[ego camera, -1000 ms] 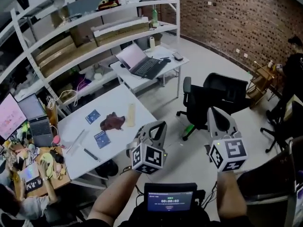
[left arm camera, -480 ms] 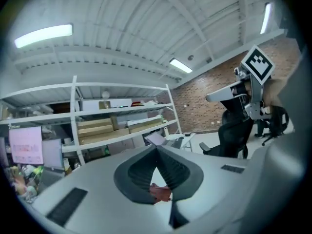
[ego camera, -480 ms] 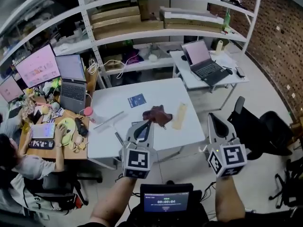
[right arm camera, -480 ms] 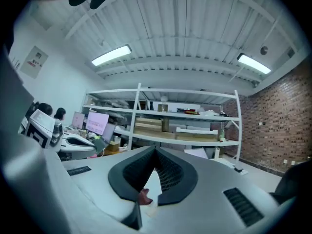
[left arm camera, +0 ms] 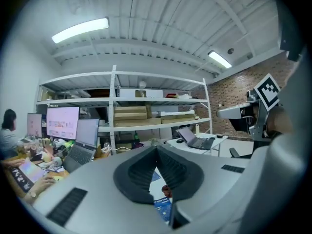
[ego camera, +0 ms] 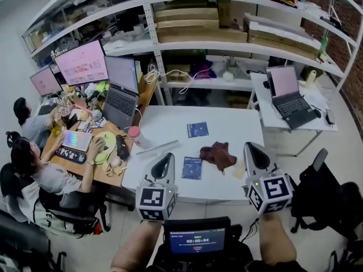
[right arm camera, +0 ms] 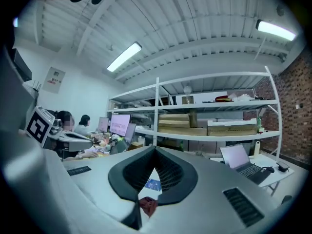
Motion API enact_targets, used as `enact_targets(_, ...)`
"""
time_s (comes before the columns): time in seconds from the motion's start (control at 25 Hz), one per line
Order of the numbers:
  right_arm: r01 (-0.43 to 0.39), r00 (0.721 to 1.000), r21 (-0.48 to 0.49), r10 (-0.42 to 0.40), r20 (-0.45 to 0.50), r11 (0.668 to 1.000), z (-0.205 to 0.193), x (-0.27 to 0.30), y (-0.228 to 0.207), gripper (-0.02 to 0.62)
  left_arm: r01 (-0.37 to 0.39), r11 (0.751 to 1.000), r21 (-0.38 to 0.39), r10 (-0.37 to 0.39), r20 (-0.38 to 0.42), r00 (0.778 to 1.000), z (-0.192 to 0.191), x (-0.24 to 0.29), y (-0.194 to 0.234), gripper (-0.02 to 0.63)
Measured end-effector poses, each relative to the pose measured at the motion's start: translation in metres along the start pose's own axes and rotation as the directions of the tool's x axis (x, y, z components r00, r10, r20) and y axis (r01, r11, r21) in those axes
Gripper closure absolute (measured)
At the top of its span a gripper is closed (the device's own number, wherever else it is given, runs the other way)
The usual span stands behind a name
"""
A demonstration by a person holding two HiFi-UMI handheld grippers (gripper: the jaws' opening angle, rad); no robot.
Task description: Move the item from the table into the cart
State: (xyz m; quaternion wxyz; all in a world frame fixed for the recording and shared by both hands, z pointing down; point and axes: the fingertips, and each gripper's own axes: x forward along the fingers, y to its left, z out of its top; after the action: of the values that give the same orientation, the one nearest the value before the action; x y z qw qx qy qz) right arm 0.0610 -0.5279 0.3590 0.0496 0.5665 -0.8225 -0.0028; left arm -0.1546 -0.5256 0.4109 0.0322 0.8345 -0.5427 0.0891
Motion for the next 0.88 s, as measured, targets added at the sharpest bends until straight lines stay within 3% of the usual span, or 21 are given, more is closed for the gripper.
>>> enact_targets(0.16,-0.079,0.997,-0.003,0.079,-0.025,0.997,-0.004,0.055,0.016,0.584,-0.068,0.997,-0.024,0.067,-0.031,0.997,-0.006,0.02,0.044,0.598)
enact_targets(0.2,-0.1,0.994,0.0,0.1,-0.034,0.995,-0.006,0.068,0.022,0.524,-0.074,0.997,-0.029,0.073,-0.034,0.997,-0.008,0.025,0.054,0.598)
enact_targets(0.36,-0.132,0.989,0.01,0.133,-0.063,0.991,-0.018,0.114,0.05,0.511,-0.09,0.996,0.001,0.089,-0.046,0.995,-0.017,0.04,0.102,0.598)
enact_targets(0.44,-0.136,0.986,0.031,0.138,-0.091,0.99,-0.024,0.137,0.067,0.378,-0.083,0.996,0.026,0.085,-0.06,0.995,-0.026,0.044,0.133,0.598)
enact_targets(0.72,-0.115,0.982,0.063,0.123,-0.144,0.991,-0.046,0.22,0.136,0.373,-0.037,0.999,-0.014,0.036,-0.071,0.997,-0.046,0.054,0.226,0.598)
enact_targets(0.88,-0.201,0.936,0.093,0.219,-0.274,0.975,-0.098,0.266,0.185,0.305,-0.065,0.997,-0.049,0.059,-0.119,0.991,-0.078,0.061,0.259,0.598)
